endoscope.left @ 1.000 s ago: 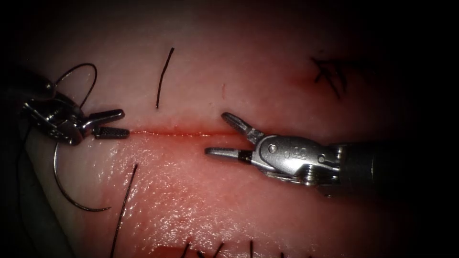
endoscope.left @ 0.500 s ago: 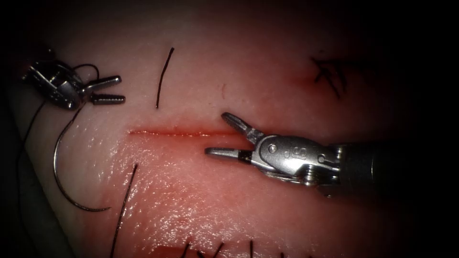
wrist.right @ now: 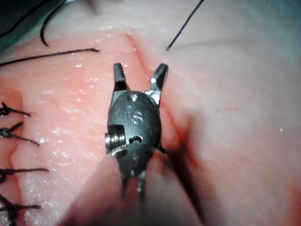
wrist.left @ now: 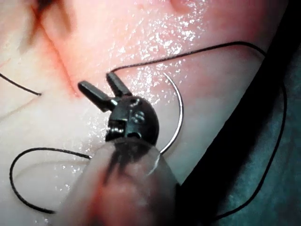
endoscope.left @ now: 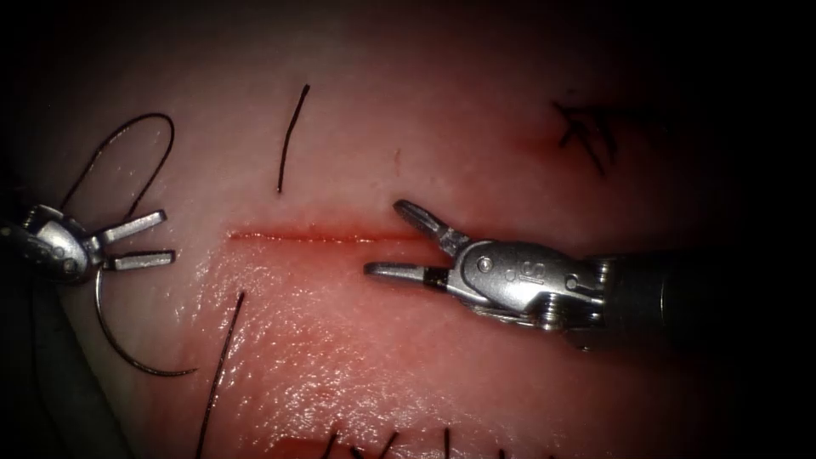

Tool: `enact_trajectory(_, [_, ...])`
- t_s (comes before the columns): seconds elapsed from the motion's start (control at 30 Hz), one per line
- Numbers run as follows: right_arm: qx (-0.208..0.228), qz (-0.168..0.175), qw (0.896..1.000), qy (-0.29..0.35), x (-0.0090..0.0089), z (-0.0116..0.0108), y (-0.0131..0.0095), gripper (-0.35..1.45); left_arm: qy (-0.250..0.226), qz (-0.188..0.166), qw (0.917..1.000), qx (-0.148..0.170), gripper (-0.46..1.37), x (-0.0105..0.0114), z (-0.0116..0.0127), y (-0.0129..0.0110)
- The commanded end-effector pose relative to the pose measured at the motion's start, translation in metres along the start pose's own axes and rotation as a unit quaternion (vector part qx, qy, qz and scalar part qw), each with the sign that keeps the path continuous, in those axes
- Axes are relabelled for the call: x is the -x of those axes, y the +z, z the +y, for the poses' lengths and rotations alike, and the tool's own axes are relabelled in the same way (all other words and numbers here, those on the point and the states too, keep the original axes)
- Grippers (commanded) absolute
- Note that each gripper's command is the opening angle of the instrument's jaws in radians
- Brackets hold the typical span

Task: Wound Closure
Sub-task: Grab a working length of suture with the left gripper

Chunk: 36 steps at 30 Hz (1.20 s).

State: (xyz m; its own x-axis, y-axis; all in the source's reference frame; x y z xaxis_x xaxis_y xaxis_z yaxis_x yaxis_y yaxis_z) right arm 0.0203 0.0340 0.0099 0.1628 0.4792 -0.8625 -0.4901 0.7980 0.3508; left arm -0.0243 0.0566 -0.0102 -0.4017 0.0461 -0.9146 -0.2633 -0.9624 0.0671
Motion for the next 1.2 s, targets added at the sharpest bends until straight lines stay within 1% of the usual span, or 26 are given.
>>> enact_trajectory(0.03, [-0.001, 0.000, 1.000, 0.000, 0.0000, 0.0000, 0.0000, 0.70, 0.029, -0.012, 0.9995, 0.012, 0.35, -0.0004, 0.0002, -0.0001])
enact_trajectory(0.17, [-0.001, 0.000, 1.000, 0.000, 0.0000, 0.0000, 0.0000, 0.70, 0.064, -0.031, 0.9970, 0.031, 0.47, -0.0011, 0.0012, -0.0004])
enact_trajectory(0.23, [-0.001, 0.000, 1.000, 0.000, 0.0000, 0.0000, 0.0000, 0.70, 0.098, -0.045, 0.9932, 0.044, 0.52, -0.0019, 0.0023, -0.0006])
enact_trajectory(0.27, [-0.001, 0.000, 1.000, 0.000, 0.0000, 0.0000, 0.0000, 0.70, 0.104, -0.046, 0.9925, 0.046, 0.53, -0.0021, 0.0025, -0.0006])
enact_trajectory(0.37, [-0.001, 0.000, 1.000, 0.000, 0.0000, 0.0000, 0.0000, 0.70, 0.131, -0.032, 0.9893, 0.055, 0.58, -0.0029, 0.0034, -0.0006])
enact_trajectory(0.57, [-0.001, 0.000, 1.000, 0.000, 0.0000, 0.0000, 0.0000, 0.70, 0.207, -0.026, 0.9759, 0.063, 0.75, -0.0047, 0.0052, -0.0002])
enact_trajectory(0.67, [-0.001, 0.000, 1.000, 0.000, 0.0000, 0.0000, 0.0000, 0.70, 0.243, -0.025, 0.9674, 0.065, 0.76, -0.0056, 0.0061, -0.0001])
enact_trajectory(0.7, [-0.001, 0.000, 1.000, 0.000, 0.0000, 0.0000, 0.0000, 0.70, 0.260, -0.023, 0.9629, 0.068, 0.76, -0.0060, 0.0063, 0.0000])
enact_trajectory(0.73, [-0.001, 0.000, 1.000, 0.000, 0.0000, 0.0000, 0.0000, 0.70, 0.266, -0.023, 0.9613, 0.068, 0.76, -0.0060, 0.0064, 0.0000])
enact_trajectory(0.8, [-0.001, 0.000, 1.000, 0.000, 0.0000, 0.0000, 0.0000, 0.70, 0.298, -0.022, 0.9520, 0.067, 0.74, -0.0065, 0.0072, -0.0001])
enact_trajectory(0.83, [-0.001, 0.000, 1.000, 0.000, 0.0000, 0.0000, 0.0000, 0.70, 0.301, -0.022, 0.9511, 0.067, 0.74, -0.0065, 0.0073, -0.0001])
enact_trajectory(0.87, [-0.001, 0.000, 1.000, 0.000, 0.0000, 0.0000, 0.0000, 0.70, 0.316, -0.018, 0.9462, 0.068, 0.74, -0.0066, 0.0077, -0.0001])
enact_trajectory(0.93, [-0.001, 0.000, 1.000, 0.000, 0.0000, 0.0000, 0.0000, 0.70, 0.332, -0.007, 0.9407, 0.070, 0.74, -0.0065, 0.0083, -0.0002])
enact_trajectory(0.97, [-0.001, 0.000, 1.000, 0.000, 0.0000, 0.0000, 0.0000, 0.70, 0.350, -0.006, 0.9339, 0.071, 0.73, -0.0064, 0.0088, -0.0003])
enact_trajectory(1.07, [-0.001, 0.000, 1.000, 0.000, 0.0000, 0.0000, 0.0000, 0.70, 0.375, -0.006, 0.9243, 0.071, 0.71, -0.0061, 0.0094, -0.0004])
enact_trajectory(1.1, [-0.001, 0.000, 1.000, 0.000, 0.0000, 0.0000, 0.0000, 0.70, 0.387, -0.006, 0.9192, 0.071, 0.69, -0.0060, 0.0097, -0.0004])
enact_trajectory(1.13, [-0.001, 0.000, 1.000, 0.000, 0.0000, 0.0000, 0.0000, 0.70, 0.393, -0.006, 0.9166, 0.071, 0.68, -0.0060, 0.0099, -0.0004])
enact_trajectory(1.2, [-0.001, 0.000, 1.000, 0.000, 0.0000, 0.0000, 0.0000, 0.70, 0.412, -0.006, 0.9085, 0.069, 0.67, -0.0058, 0.0105, -0.0004])
